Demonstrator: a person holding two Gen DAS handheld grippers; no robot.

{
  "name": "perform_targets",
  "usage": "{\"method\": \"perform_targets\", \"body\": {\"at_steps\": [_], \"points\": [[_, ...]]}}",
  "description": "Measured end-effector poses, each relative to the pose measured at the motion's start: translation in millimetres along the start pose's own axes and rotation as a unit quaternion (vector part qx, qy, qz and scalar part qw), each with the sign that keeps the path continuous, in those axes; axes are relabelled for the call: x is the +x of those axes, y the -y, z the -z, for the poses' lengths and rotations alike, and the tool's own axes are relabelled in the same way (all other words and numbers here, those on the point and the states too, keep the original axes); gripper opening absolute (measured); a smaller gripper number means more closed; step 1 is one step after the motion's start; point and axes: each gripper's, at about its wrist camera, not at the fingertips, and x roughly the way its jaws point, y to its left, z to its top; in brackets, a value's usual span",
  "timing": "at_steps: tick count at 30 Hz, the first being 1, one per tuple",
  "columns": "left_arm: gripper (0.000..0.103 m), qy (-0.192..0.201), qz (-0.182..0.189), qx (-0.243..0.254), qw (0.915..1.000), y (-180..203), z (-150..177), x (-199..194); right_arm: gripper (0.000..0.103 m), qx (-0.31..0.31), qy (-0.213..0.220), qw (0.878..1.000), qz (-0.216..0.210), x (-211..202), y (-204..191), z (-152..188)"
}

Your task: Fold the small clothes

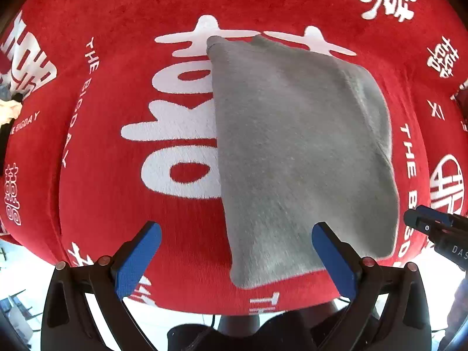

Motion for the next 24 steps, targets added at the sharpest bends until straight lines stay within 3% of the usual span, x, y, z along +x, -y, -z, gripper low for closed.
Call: {"method": "perform_targets", "body": {"at_steps": [6, 24], "points": [[0.103, 0.004, 0.002, 0.012, 0.9999, 4, 6, -26, 0.077, -0.018, 0.021, 0.999, 0.016, -30, -21, 10], [0.103, 0.022, -0.013, 0.003, 0.9997, -7, 14, -91, 0.079, -0.033, 0.054, 0.997, 0.039, -87, -70, 18]]}}
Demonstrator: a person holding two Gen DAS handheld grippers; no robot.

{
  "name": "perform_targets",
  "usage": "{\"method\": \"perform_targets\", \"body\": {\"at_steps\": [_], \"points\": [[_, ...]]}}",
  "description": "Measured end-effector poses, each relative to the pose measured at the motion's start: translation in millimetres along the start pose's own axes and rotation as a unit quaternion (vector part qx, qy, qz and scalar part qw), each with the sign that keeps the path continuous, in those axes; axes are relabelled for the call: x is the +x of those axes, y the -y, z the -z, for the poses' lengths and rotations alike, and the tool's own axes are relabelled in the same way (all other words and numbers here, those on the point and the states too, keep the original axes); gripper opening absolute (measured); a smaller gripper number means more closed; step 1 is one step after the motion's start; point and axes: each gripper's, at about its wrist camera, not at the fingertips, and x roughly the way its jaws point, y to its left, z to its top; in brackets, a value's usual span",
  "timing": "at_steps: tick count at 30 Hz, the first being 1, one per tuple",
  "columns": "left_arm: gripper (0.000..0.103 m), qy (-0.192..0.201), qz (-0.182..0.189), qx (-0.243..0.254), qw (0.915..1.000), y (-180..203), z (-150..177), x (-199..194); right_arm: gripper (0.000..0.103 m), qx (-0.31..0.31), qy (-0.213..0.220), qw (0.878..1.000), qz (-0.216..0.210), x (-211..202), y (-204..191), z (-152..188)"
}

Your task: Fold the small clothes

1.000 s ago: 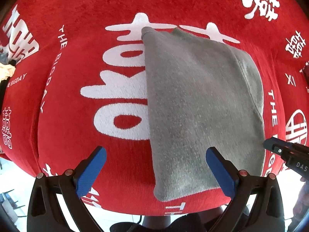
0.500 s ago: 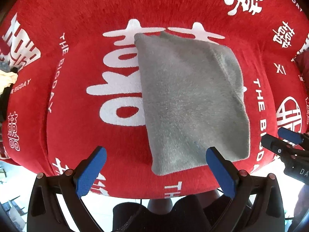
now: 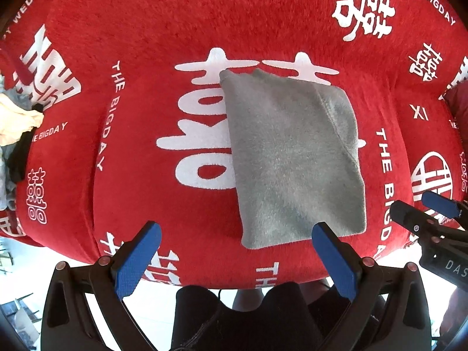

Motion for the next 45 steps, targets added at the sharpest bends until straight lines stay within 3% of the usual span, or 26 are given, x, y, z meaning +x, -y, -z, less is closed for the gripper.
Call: {"method": "perform_targets", "body": {"at_steps": [45], "points": [[0.103, 0.007, -0.010, -0.010, 0.9999, -16, 8, -16, 0.079, -0.019, -0.007, 0.999, 0.037, -13, -23, 5]]}}
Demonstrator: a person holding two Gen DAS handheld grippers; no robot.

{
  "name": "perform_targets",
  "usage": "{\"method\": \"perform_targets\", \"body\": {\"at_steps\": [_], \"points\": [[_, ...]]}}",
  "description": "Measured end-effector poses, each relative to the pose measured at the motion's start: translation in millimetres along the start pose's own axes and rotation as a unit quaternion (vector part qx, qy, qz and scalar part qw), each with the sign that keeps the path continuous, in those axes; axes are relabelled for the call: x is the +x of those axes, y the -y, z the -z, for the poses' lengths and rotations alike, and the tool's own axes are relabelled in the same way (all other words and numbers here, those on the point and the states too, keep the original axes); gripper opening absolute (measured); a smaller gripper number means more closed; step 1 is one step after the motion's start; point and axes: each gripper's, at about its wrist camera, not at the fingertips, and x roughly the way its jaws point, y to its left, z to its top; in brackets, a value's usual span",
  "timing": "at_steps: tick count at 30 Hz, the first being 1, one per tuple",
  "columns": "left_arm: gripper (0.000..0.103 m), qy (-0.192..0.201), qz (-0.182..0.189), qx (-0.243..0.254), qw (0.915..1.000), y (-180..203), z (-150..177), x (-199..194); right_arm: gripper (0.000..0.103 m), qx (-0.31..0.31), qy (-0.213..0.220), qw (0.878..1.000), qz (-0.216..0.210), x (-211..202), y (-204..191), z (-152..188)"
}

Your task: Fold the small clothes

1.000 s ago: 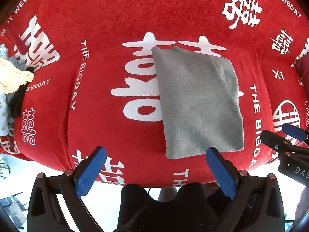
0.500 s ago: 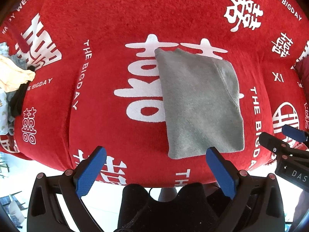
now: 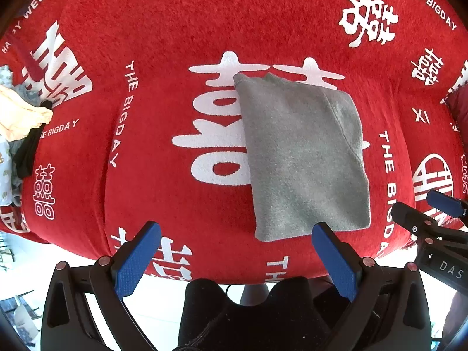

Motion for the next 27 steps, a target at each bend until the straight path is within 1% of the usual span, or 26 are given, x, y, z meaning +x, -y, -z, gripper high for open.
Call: {"method": "perform_targets", "body": {"at_steps": [27], "points": [[0.103, 0.001, -0.006, 0.007, 1.0000, 4.6, -1.2, 2.5, 0.079, 0.001, 0.000, 1.000, 0.000, 1.9, 0.6, -0.9]]}}
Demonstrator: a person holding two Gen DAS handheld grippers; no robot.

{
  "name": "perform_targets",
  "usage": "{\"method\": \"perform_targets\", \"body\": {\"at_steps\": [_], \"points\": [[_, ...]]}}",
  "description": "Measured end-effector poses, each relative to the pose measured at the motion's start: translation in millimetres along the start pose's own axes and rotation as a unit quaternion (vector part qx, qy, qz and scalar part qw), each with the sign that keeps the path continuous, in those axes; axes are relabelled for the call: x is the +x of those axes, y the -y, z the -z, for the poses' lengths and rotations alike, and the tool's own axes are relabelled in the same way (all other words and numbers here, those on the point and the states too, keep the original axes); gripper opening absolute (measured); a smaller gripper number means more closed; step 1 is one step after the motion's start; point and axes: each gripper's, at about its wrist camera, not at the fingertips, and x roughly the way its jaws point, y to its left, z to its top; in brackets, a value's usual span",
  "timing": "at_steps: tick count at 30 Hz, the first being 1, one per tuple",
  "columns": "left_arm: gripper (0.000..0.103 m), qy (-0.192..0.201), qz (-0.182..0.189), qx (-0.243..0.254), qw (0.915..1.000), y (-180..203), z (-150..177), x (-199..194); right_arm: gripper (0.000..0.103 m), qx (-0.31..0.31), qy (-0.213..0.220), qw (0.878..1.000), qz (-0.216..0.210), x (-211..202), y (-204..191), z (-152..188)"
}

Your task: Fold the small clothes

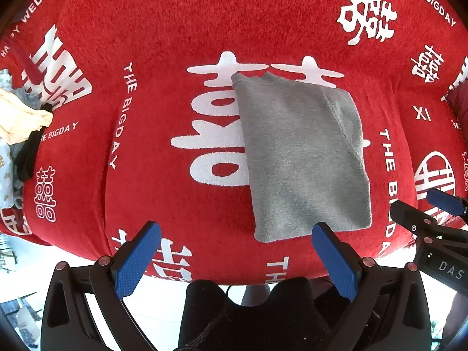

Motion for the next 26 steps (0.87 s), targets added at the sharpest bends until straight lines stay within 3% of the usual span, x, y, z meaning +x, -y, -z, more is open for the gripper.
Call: {"method": "perform_targets", "body": {"at_steps": [26], "points": [[0.103, 0.016, 0.004, 0.009, 0.9998, 0.6, -5.5, -1.4, 0.079, 0.002, 0.000, 1.000, 0.001, 1.7, -0.3, 0.2]]}}
